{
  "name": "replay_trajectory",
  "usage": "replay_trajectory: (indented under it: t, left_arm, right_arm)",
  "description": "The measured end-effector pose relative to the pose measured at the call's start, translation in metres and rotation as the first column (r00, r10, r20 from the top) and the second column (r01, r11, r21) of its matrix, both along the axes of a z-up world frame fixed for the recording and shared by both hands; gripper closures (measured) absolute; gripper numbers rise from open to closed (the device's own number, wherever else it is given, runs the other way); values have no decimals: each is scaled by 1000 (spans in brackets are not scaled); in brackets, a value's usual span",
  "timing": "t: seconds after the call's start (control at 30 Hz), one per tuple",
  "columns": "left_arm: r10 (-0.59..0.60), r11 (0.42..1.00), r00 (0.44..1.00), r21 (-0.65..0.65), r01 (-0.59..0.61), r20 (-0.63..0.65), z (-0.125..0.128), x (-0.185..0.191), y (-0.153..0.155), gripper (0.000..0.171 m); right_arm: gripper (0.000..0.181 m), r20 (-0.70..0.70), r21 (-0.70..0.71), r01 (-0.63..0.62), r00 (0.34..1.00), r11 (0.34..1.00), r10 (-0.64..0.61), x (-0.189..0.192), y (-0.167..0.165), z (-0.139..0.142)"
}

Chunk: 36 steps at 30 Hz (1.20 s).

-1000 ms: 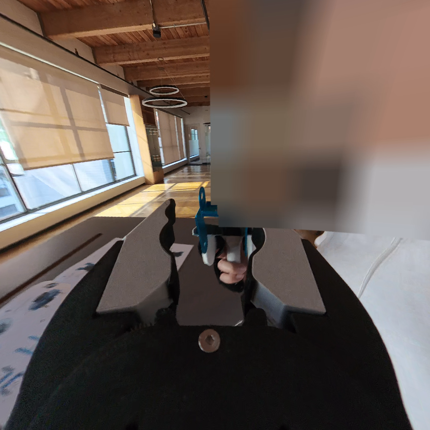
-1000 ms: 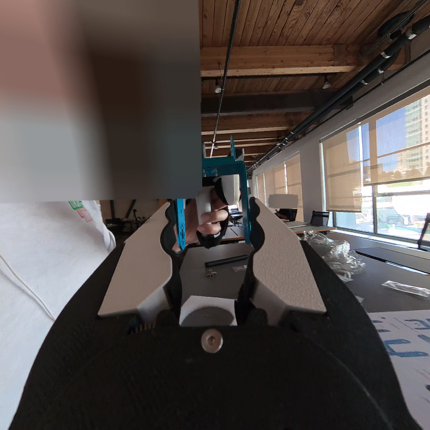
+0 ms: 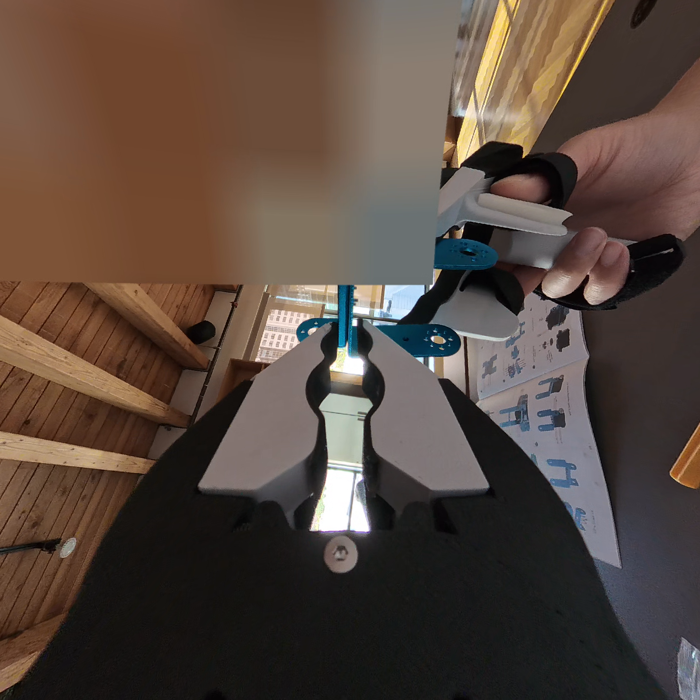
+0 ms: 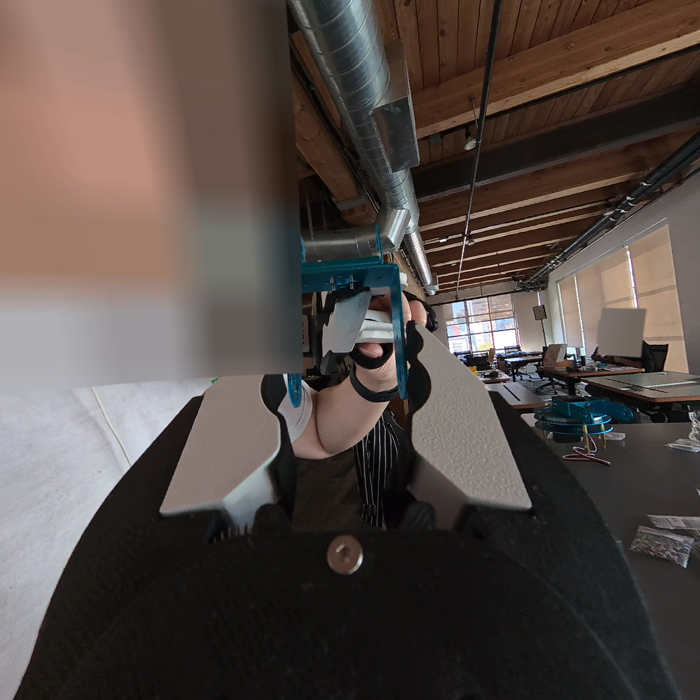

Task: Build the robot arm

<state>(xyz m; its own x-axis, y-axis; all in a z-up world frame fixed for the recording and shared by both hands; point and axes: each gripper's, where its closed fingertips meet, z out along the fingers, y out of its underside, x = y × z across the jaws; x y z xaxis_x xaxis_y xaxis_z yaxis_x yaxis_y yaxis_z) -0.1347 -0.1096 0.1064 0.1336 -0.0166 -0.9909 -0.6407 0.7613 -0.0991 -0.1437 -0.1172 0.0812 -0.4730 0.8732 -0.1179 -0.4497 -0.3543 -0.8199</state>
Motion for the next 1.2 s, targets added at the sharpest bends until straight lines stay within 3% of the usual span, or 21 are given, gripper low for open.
replay_trajectory:
  t: [0.57,1.2]
  left_arm:
    - [105,994,994,22,-105,-15,7,-2,2,167]
    - [170,985,985,-45,-169,21,16,-6,15,167]
  right_arm:
    - [119,-30,-58,-91,996,994,89,-5,5,8]
    - [118,-7,-93,-68,998,993,68,-4,19,24]
